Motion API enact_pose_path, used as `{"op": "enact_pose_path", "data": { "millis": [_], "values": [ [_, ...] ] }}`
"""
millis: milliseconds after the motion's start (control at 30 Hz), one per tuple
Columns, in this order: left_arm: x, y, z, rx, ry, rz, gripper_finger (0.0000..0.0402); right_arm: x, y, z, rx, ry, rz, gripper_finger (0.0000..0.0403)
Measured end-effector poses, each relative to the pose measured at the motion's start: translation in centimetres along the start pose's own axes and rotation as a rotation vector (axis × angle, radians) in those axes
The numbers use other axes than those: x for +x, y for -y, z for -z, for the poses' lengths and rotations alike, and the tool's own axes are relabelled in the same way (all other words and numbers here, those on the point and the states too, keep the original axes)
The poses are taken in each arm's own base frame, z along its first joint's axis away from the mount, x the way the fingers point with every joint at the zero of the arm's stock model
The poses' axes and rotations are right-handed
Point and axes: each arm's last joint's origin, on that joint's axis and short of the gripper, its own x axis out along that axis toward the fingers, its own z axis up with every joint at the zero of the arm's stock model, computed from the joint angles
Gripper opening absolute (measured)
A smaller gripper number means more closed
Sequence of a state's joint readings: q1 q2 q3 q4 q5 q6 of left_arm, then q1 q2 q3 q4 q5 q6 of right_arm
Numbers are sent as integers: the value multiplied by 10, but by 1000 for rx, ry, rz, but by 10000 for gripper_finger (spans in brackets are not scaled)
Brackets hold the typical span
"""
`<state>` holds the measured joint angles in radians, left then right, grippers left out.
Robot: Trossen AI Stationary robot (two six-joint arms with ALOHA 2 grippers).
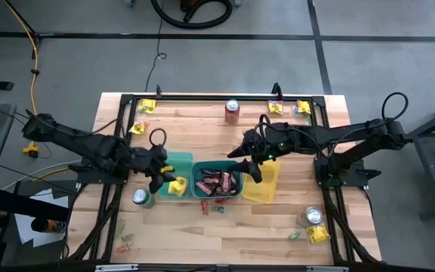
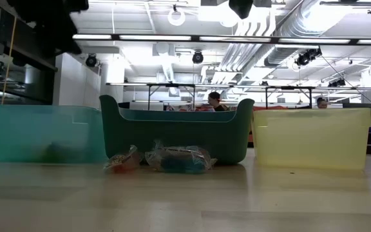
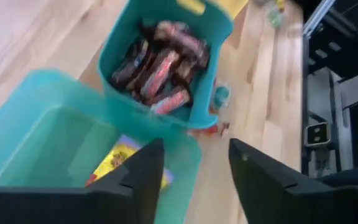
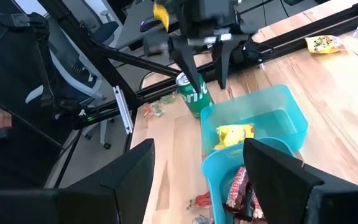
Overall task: Sort candy
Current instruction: Put the yellow candy into the green bin
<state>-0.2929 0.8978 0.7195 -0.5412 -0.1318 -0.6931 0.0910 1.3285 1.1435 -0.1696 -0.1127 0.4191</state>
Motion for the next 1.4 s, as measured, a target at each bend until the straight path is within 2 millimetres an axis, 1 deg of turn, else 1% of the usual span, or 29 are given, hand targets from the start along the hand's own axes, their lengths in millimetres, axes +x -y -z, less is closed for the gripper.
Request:
{"op": "enact_pose_path", "data": {
  "millis": [100, 167, 233, 300, 367, 400, 467, 533, 633, 733, 800, 900, 1000, 1100, 1333, 1400],
  "values": [
    [-17, 4, -24, 43, 63, -17, 202, 0, 0, 0, -1, 2, 0, 241],
    [-36, 5, -46, 74, 145, -80, 211, 0, 0, 0, -1, 6, 10, 241],
    [-56, 2, -69, 82, 236, -201, 215, 0, 1, -1, -5, 16, 32, 241],
    [-73, -5, -88, 67, 297, -372, 216, 0, 3, -2, -7, 22, 44, 241],
    [-85, -17, -104, 30, 335, -533, 216, -1, 6, -3, 0, 27, 54, 241],
    [-88, -25, -109, 7, 327, -606, 216, -1, 8, -4, 7, 29, 59, 241],
    [-85, -47, -116, -43, 261, -727, 216, -1, 10, -5, 20, 33, 67, 241],
    [-75, -74, -118, -98, 131, -817, 216, -2, 12, -6, 24, 37, 73, 241],
    [-47, -123, -112, -170, -126, -939, 216, -2, 14, -6, 26, 39, 79, 241],
    [-22, -171, -99, -262, -360, -1026, 216, -2, 15, -7, 28, 41, 82, 241],
    [-9, -196, -86, -323, -492, -1055, 216, -2, 15, -7, 37, 41, 81, 241],
    [5, -222, -67, -410, -632, -1080, 216, -2, 15, -7, 39, 41, 81, 241],
    [15, -238, -48, -454, -711, -1091, 216, -2, 15, -7, 36, 41, 81, 241],
    [22, -247, -33, -477, -711, -1092, 216, -2, 15, -7, 33, 44, 88, 241],
    [33, -250, -5, -519, -707, -1080, 216, -2, 16, -7, 1, 50, 107, 241],
    [34, -250, -1, -522, -712, -1075, 216, -2, 16, -7, -1, 55, 120, 241]
  ]
}}
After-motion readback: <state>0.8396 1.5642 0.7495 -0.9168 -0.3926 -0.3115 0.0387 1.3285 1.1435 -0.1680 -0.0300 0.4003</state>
